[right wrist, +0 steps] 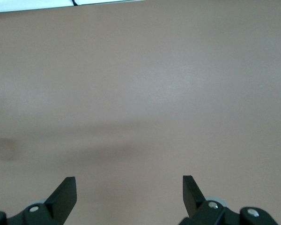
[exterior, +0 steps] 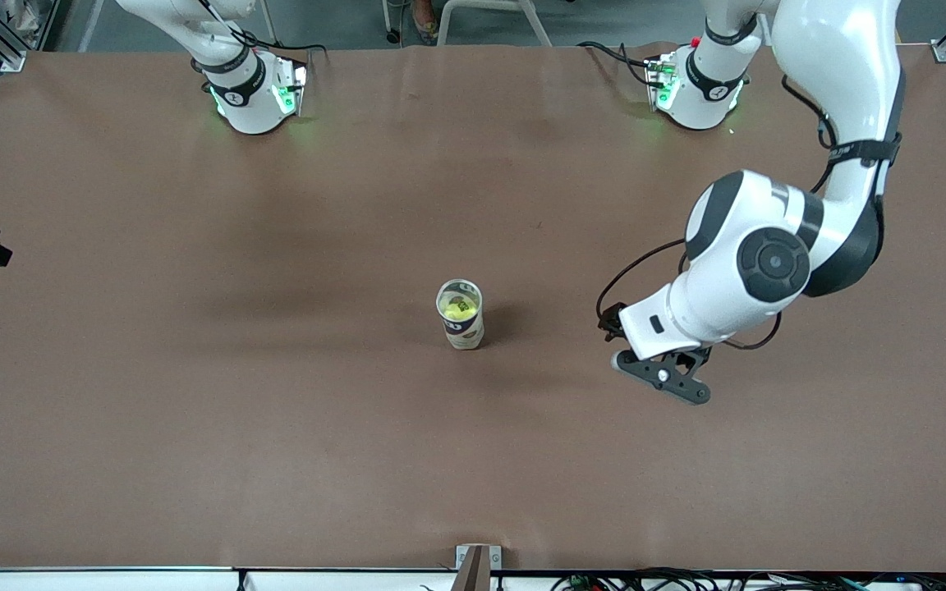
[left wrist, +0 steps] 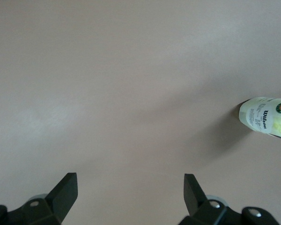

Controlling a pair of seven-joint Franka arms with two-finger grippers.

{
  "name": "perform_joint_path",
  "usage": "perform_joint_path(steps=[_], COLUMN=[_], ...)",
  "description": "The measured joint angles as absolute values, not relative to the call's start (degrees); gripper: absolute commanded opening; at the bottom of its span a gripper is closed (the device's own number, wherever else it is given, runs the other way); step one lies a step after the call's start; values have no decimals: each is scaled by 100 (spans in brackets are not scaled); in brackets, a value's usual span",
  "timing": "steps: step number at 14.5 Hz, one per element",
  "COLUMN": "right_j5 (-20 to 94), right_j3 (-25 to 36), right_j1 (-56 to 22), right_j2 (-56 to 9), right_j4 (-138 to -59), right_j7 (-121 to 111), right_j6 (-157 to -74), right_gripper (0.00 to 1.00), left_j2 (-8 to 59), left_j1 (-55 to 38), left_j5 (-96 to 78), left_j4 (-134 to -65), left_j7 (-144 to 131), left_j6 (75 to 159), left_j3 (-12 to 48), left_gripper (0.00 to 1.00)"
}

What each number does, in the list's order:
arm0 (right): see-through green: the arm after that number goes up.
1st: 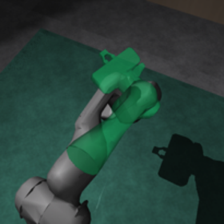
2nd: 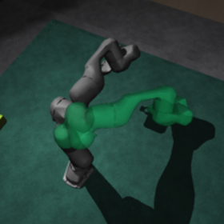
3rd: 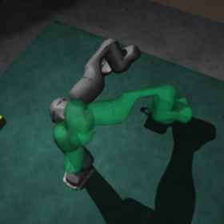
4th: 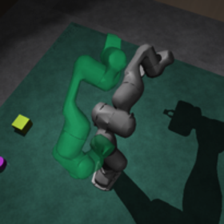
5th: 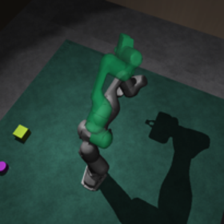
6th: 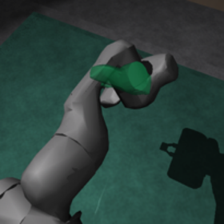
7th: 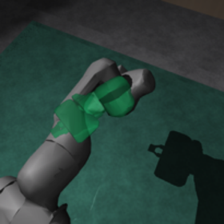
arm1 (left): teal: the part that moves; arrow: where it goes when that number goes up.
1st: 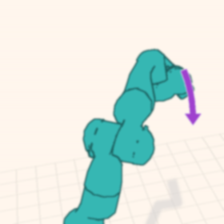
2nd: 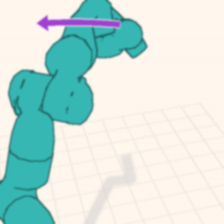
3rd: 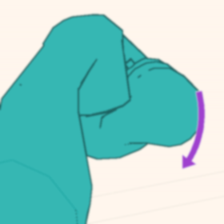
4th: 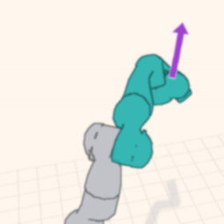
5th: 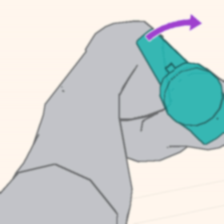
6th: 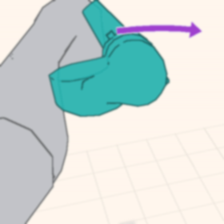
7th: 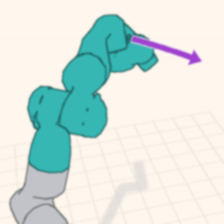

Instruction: Insert tennis ball vertically with right arm

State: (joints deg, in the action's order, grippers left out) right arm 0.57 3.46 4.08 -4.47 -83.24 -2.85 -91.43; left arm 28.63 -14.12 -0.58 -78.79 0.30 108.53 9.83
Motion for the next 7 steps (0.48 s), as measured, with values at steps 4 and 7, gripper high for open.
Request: perform_joint_path(steps=[4,7], right_j5=[46,46], right_j3=[335,336], right_j1=[408,408], right_j2=[57,215], right_j4=[-9000,-9235], right_j7=[-267,-259], right_j6=[-9403,-9504], right_gripper=[100,100], left_j2=[2478,2171], left_j1=[-1137,-994], left_j5=[355,640], left_j4=[-7871,-7865], left_j7=[-690,-904], left_j6=[10486,10316], left_j3=[853,770], left_gripper=[100,100])
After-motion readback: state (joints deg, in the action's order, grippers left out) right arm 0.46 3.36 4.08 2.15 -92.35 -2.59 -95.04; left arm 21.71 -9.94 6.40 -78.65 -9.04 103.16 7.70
